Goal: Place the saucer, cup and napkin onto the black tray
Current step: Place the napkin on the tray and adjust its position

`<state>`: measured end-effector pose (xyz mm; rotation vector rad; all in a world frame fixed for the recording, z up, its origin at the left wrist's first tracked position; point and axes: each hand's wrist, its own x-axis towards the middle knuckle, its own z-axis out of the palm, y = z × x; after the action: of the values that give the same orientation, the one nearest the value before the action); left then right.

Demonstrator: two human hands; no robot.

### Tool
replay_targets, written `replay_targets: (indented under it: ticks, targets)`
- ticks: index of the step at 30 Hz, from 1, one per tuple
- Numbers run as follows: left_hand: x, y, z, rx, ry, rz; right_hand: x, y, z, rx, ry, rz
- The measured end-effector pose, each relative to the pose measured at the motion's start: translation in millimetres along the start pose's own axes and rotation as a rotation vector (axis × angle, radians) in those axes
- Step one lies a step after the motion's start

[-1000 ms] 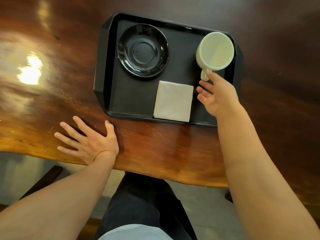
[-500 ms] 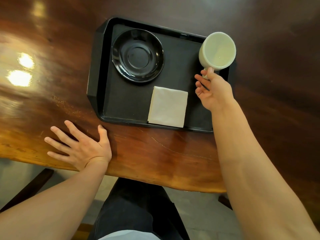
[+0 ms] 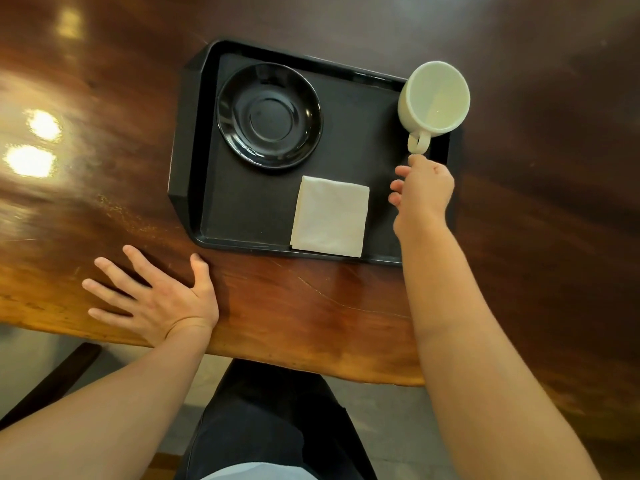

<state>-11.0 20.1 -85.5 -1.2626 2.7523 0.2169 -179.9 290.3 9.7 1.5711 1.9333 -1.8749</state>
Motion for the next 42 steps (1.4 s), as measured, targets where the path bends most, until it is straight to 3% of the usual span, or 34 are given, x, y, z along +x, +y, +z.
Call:
replay_targets:
  ticks: [7, 14, 30, 38, 42]
  targets:
    - [1.1, -0.3, -0.1, 0.026, -0.01, -0.012, -40.8, 6.6, 50.1, -0.125, -0.454, 0.205]
    - [1.3, 0.4, 0.4, 0.034, -0.025, -0.015, -57.8, 8.4, 82.5, -0.129, -0.614, 0.292]
    - [1.2, -0.4, -2.2, 0.044, -0.058, -0.021, -52.7, 2.6, 131.5, -0.129, -0.604, 0.294]
    - [0.4, 0.9, -3.6, 0.028, -0.063, -0.013, -43.4, -6.5, 117.4, -0.209, -0.605, 0.287]
    - [0.6, 0.9, -4.5, 0.034, -0.061, -0.015, -32.9, -10.1, 91.7, -0.325, -0.553, 0.153]
